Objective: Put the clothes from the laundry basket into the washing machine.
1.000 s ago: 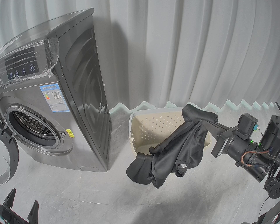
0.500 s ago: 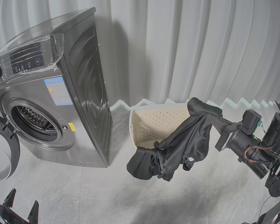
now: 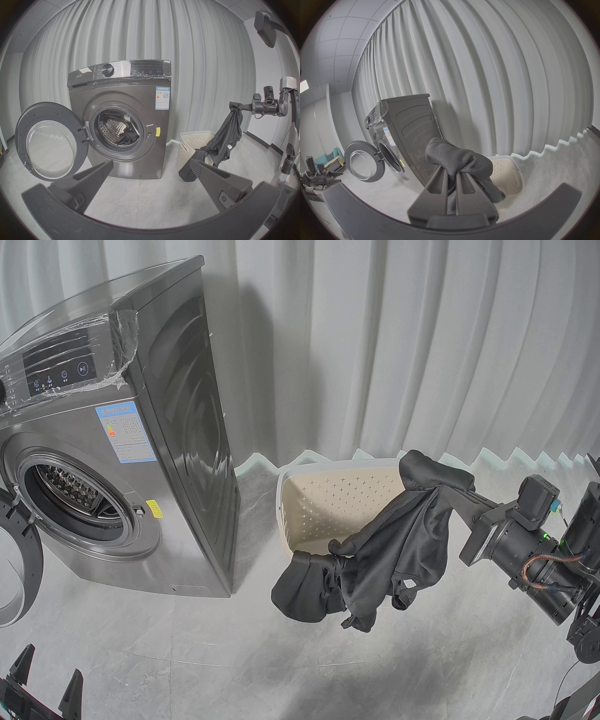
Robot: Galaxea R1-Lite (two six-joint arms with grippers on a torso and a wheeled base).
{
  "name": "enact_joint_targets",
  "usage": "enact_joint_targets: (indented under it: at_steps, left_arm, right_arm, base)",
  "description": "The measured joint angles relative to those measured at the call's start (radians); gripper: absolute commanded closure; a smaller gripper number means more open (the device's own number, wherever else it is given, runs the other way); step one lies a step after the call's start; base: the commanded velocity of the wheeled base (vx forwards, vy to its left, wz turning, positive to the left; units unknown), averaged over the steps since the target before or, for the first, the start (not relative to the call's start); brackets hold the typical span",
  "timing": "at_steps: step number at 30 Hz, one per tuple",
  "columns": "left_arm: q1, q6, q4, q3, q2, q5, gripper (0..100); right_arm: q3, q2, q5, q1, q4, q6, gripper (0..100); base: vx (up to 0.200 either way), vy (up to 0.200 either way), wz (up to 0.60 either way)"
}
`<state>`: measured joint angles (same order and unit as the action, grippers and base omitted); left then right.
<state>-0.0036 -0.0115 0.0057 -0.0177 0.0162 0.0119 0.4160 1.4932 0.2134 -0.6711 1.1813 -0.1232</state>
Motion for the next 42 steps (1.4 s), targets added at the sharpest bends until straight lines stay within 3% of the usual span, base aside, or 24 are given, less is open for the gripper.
enact_joint_targets:
  at_steps: [15,21,36,42]
  left_arm:
    - [0.000,-0.006,0.000,0.000,0.000,-0.003,0]
    - [0.000,-0.012,0.000,0.000,0.000,-0.004,0]
    - [0.000,-0.025,0.001,0.000,0.000,-0.006,0]
    - [0.000,-0.023,0.000,0.000,0.000,-0.006,0]
  right_arm:
    - [-0.002,0.005,-0.020,-0.004,0.043,0.004,100]
    - [0.002,0.013,-0.020,-0.015,0.055,0.004,100]
    - [-0.005,0.019,-0.019,-0.017,0.063,-0.001,100]
    - [0.000,0.022,-0.019,-0.018,0.063,-0.001,100]
  base:
    - [0.000,0.200,0.00]
    - [0.000,0.000,0.00]
    - [-0.200,0.000,0.00]
    - [0.000,0.000,0.00]
